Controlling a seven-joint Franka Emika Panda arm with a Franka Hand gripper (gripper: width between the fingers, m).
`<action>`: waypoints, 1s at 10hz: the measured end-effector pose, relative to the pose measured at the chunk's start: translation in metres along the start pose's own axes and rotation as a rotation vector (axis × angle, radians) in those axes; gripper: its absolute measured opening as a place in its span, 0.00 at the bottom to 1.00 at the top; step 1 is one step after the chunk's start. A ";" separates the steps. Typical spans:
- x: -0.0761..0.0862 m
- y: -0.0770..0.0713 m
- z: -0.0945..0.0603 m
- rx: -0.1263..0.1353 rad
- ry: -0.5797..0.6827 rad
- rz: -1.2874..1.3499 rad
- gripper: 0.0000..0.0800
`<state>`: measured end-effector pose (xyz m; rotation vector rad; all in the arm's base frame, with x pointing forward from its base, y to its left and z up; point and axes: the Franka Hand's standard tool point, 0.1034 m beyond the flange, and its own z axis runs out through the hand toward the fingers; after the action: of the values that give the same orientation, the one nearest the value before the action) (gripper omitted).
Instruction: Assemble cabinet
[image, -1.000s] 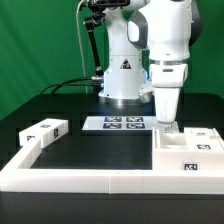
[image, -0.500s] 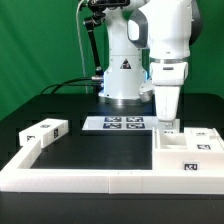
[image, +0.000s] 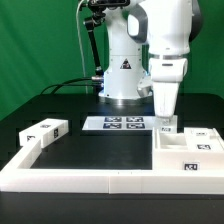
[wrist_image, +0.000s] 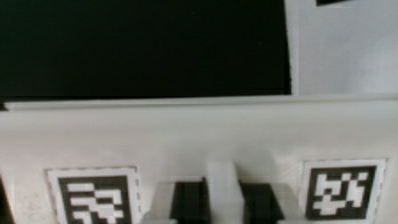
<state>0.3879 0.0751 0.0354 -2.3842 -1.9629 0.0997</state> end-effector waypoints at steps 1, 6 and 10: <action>0.000 0.004 -0.012 -0.004 -0.016 -0.006 0.09; 0.002 0.031 -0.037 -0.012 -0.043 -0.017 0.09; 0.002 0.030 -0.035 -0.011 -0.043 -0.016 0.09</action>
Offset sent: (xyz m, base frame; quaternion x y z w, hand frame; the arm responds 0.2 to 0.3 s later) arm 0.0170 0.0007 0.0290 0.0273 0.0012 -0.0109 0.9996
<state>0.4204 0.0716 0.0680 -2.3922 -2.0055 0.1407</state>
